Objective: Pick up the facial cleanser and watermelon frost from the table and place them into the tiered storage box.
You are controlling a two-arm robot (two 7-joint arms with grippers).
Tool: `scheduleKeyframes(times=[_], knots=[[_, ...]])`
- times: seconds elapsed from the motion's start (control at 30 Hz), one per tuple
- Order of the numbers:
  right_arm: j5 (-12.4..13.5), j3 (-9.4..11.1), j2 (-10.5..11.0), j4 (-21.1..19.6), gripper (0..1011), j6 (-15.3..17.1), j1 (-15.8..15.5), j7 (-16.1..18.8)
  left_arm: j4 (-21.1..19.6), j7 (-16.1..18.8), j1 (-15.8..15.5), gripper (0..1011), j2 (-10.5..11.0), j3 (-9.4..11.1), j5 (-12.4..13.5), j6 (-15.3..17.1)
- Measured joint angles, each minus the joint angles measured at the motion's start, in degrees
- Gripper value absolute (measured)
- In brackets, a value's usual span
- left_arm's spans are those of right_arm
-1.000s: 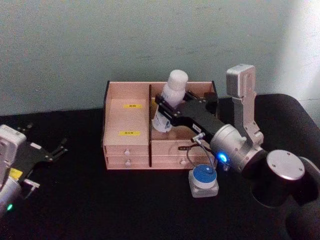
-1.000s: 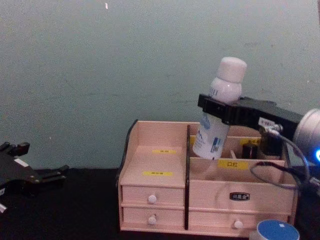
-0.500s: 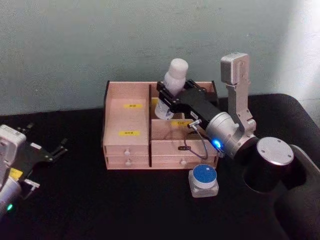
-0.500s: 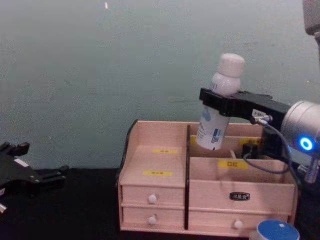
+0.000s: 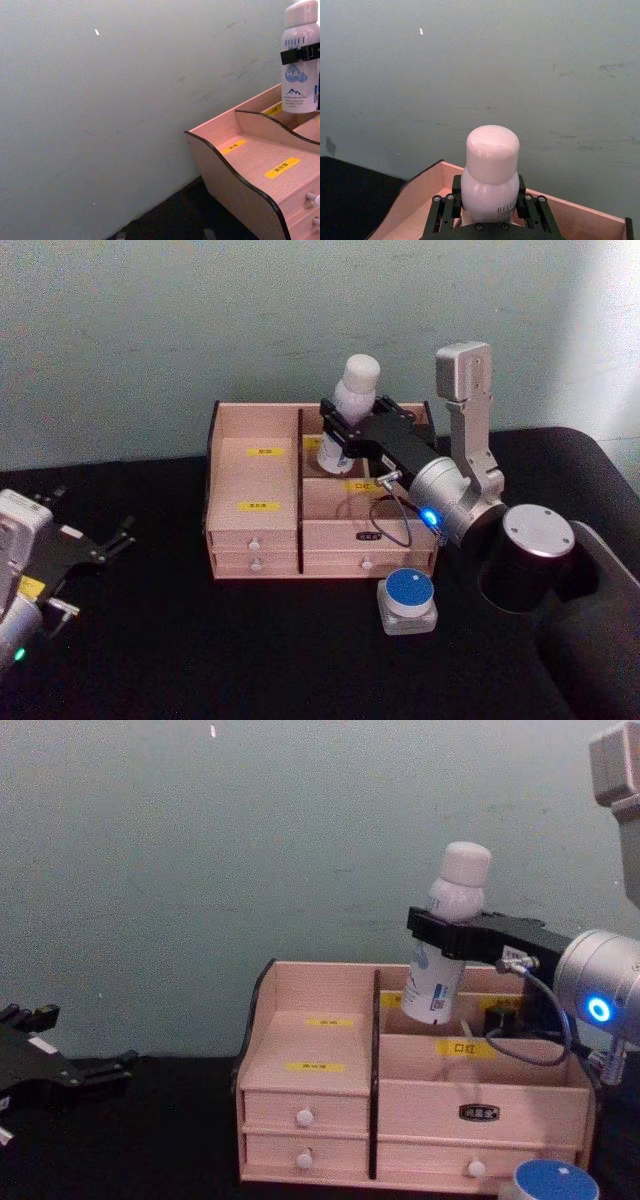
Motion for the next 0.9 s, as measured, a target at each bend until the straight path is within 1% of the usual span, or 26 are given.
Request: scheduleKeyframes(times=[0.27, 0.9], knots=[[-0.7, 0.9, -0.7, 2.8, 589, -0.6, 1.3, 0.1, 0.0, 0.0, 0.0, 1001, 0.0, 0.0, 0.0, 0.0], [-1.4, 1.7, -1.3, 5.4, 589, -0.6, 2.2, 0.9, 0.0, 0.0, 0.0, 1001, 0.0, 0.0, 0.0, 0.0]])
